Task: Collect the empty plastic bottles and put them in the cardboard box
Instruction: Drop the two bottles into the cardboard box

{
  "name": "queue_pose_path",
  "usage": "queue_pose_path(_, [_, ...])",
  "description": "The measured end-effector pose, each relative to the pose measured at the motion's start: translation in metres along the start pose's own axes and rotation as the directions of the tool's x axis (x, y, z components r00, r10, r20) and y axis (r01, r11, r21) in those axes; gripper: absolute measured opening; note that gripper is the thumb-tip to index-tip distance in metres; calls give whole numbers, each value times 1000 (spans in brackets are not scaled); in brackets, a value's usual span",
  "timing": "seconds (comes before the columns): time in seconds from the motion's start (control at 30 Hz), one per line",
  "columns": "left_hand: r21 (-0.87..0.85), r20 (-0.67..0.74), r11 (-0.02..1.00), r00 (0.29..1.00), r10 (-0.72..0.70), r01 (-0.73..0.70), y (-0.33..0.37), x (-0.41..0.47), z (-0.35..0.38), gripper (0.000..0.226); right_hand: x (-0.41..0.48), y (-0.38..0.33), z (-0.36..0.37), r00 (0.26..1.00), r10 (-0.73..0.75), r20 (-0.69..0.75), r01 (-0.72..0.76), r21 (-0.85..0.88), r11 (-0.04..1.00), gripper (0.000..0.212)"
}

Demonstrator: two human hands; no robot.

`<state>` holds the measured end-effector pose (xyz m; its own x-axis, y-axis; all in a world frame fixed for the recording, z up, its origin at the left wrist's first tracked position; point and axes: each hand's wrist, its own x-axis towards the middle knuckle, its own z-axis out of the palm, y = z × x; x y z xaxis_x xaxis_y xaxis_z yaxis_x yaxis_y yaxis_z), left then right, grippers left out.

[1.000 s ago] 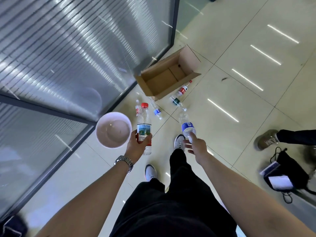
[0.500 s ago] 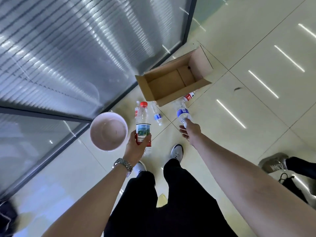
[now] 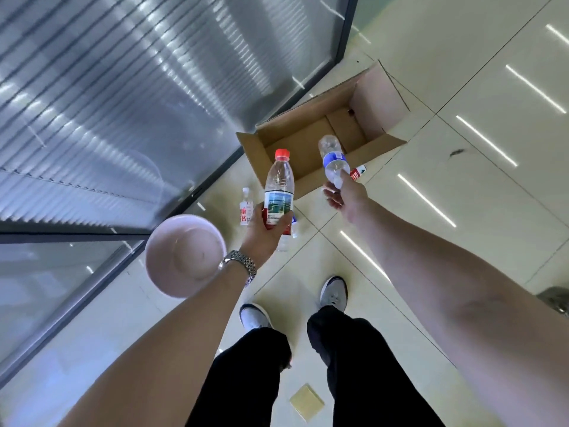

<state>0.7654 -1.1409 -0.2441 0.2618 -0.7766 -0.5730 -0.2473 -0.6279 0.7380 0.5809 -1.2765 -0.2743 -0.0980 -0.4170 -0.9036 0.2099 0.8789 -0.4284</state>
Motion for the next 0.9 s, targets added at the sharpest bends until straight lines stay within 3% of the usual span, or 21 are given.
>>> queue_pose_path(0.17, [62, 50, 997, 997, 51, -54, -33, 78, 28, 50, 80, 22, -4, 1000, 5, 30, -9, 123, 992, 36])
queue_pose_path(0.33, [97, 14, 992, 997, 81, -82, -34, 96, 27, 44, 87, 55, -20, 1000, -2, 15, 1, 61, 998, 36])
queue_pose_path(0.53, [94, 25, 990, 994, 104, -106, -57, 138, 40, 59, 134, 88, -43, 995, -40, -89, 42, 28, 999, 24])
queue_pose_path(0.7, [110, -25, 992, 997, 67, -64, -88, 194, 61, 61, 195, 98, -47, 970, -187, -154, 189, -1, 982, 20])
queue_pose_path(0.9, [181, -21, 982, 998, 60, -55, -112, 250, 83, 89, 264, 105, -58, 934, -305, -184, 308, -13, 951, 17])
